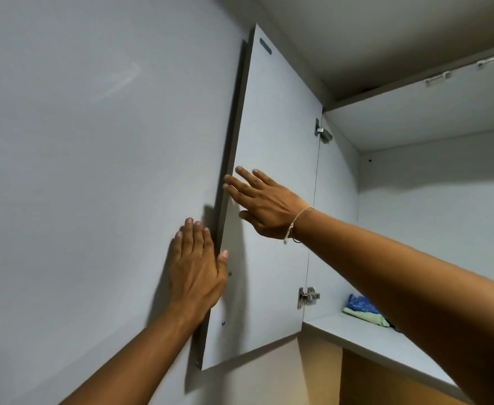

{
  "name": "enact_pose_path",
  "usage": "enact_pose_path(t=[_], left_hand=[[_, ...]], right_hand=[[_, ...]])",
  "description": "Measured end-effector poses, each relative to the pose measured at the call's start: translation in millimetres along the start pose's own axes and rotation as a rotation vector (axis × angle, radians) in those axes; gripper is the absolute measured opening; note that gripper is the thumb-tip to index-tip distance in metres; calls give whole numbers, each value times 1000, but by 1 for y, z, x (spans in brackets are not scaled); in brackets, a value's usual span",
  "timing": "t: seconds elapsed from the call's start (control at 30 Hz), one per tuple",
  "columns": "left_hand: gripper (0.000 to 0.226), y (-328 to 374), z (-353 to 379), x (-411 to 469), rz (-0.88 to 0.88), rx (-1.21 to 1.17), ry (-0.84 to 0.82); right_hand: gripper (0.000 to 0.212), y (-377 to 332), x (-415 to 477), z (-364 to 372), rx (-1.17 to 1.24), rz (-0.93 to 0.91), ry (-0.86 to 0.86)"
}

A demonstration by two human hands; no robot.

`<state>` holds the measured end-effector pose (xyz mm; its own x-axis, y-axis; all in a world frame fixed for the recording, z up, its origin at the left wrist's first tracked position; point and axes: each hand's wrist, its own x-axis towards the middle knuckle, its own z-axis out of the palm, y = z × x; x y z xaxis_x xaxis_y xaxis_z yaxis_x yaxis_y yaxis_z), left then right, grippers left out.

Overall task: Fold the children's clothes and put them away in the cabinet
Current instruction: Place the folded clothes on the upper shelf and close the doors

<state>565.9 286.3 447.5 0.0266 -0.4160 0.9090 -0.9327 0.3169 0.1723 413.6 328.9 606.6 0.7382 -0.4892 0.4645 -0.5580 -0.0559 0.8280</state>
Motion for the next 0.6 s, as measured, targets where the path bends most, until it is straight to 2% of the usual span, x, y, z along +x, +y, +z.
enact_pose_path(t=[0.17,0.33,0.43,0.6], left_hand=[[89,-2,14,1,57,-43,-33],[79,7,9,-5,63,-124,-57],[76,27,3,-19,94,-318,-45],[61,103,-6,-45,215,-818,-28]], right_hand=[[61,0,19,8,-65,-36,-86],[61,3,7,3,-121,-57,-76],[61,18,-17,-9,-136,-101,-76],[61,56,-97,-33,-182,-137,-106]])
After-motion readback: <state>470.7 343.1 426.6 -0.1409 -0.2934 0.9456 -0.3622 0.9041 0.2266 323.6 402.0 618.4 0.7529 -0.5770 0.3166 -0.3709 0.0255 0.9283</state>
